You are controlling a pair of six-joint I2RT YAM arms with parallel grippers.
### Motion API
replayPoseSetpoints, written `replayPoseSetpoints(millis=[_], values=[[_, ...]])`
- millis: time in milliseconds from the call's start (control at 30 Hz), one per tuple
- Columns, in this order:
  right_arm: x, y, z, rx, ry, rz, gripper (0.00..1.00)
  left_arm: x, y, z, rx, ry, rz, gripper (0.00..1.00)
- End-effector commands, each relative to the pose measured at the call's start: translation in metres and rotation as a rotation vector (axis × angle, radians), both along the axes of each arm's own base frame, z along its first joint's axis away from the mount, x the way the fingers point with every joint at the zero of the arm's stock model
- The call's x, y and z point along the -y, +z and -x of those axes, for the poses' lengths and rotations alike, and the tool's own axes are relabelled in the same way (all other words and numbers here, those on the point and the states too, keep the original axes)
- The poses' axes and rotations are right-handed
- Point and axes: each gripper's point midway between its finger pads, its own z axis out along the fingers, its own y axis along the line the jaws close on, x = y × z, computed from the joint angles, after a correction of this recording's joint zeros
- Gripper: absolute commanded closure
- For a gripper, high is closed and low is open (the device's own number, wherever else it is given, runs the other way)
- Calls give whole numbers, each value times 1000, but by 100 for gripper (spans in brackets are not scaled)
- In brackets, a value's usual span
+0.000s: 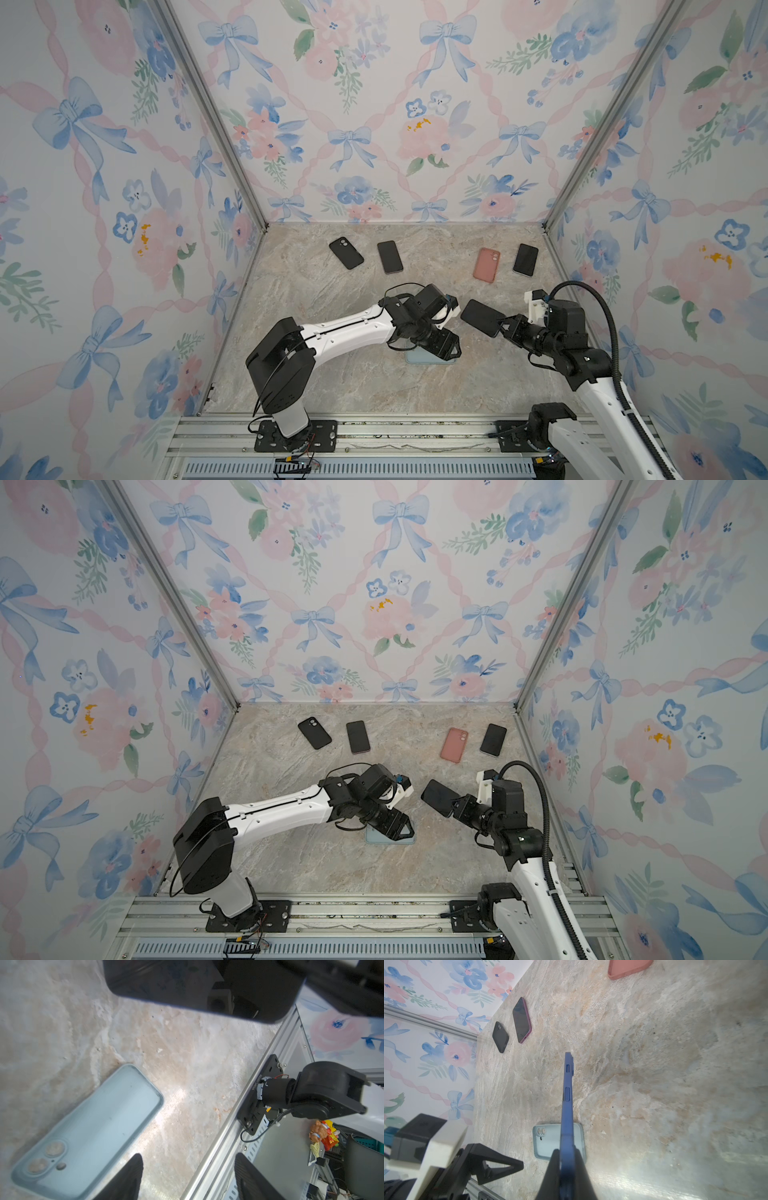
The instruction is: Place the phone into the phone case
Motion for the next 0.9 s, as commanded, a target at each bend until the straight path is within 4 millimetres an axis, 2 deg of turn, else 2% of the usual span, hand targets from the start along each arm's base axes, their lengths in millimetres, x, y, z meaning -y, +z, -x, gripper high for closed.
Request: replayPoseSetpoints(millis=[0,167,333,433,867], values=[[-6,25,-3,78,52,-6,97,-25,-35,18,-84,89,-86,29],[-12,26,1,75,93,-25,98,-47,-58,26,-117,158,-90,29],[-23,22,6,69,137,-33,100,-63,-75,10,-162,263,-76,32],[-29,21,8,66,164,-32,100,-69,-78,-1,-162,303,-57,33],[-47,14,9,14,249,-63,100,-70,-88,-38,-158,355,-56,37]])
